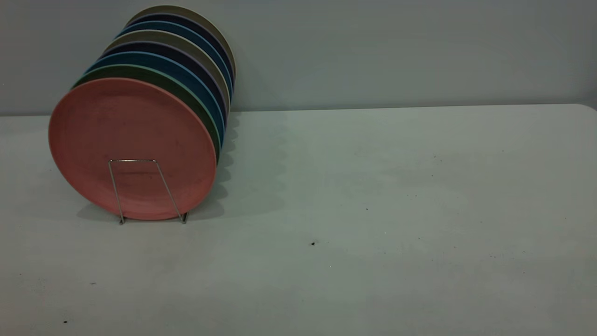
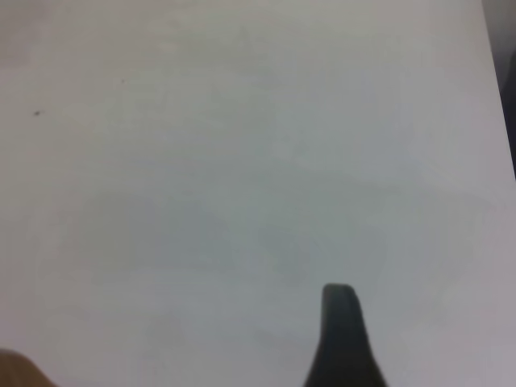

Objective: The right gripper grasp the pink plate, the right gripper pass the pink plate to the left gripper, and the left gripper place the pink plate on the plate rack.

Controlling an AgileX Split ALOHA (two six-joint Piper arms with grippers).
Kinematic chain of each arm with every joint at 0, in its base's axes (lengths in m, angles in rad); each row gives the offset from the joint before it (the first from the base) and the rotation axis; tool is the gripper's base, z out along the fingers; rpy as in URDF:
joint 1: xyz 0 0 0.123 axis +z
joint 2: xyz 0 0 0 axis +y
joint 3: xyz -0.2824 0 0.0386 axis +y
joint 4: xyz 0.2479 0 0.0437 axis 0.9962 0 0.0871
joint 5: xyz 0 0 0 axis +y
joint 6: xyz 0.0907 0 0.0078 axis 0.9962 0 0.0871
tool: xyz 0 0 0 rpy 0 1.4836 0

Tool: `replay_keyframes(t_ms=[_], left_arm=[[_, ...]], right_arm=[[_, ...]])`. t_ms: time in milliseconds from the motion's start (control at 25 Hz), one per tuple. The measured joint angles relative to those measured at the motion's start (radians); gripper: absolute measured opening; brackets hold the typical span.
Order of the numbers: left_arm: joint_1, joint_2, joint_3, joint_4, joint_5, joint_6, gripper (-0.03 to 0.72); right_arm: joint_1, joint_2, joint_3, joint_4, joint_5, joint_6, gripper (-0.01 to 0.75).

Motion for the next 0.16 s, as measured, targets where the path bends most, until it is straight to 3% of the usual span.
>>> replay_keyframes(t_ms=[160], left_arm=[[0.000,0.000,0.000,0.000,0.000,-0.001,0.316]], right_arm=[[0.000,0.000,0.000,0.000,0.000,0.000,0.552]])
